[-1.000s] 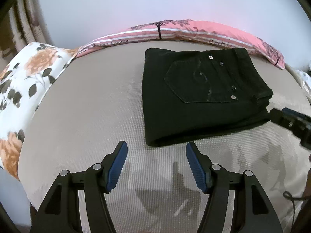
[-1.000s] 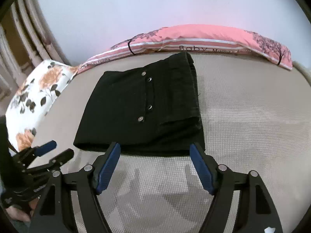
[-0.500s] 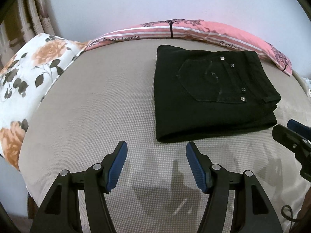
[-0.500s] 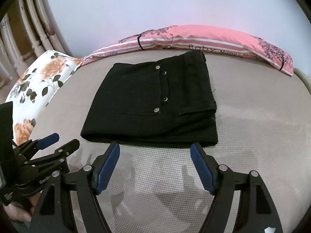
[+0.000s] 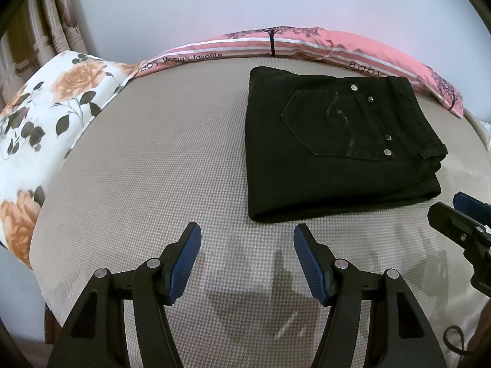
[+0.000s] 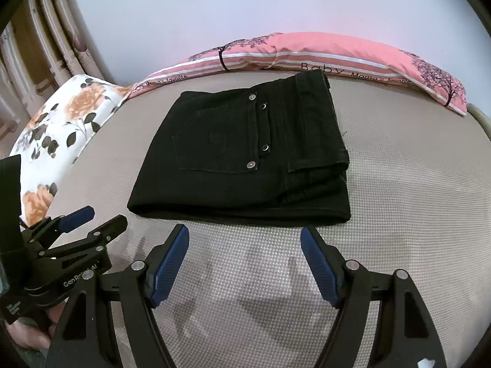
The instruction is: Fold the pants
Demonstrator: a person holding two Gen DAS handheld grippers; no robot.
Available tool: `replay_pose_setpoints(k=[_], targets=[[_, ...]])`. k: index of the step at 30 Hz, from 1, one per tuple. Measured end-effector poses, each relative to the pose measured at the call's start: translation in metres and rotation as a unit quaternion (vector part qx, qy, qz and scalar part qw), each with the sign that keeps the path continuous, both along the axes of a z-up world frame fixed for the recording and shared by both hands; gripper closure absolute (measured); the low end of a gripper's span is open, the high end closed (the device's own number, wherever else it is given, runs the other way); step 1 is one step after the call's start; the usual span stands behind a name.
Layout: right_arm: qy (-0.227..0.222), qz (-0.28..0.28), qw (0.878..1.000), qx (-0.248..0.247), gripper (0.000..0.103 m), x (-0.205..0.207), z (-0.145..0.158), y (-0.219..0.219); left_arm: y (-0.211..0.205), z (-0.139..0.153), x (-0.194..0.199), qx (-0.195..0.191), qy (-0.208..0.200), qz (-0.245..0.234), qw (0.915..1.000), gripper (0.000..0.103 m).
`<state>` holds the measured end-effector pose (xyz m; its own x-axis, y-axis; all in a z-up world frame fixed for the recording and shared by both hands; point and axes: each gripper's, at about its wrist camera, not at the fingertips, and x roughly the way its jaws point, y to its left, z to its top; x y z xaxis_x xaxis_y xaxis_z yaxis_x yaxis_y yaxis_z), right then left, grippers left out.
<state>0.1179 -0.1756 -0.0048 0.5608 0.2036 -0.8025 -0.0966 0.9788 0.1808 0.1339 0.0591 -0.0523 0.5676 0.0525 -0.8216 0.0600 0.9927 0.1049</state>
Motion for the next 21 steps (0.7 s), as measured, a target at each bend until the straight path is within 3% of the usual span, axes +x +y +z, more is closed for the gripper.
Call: replay_pose_setpoints(k=[21], targets=[[0.010,-0.004,1.000,0.006,0.030,-0.0009,-0.0068,-0.0007,0.0005,-0.0027,0.0018,0.008,0.001,-0.005,1.0000,0.040]])
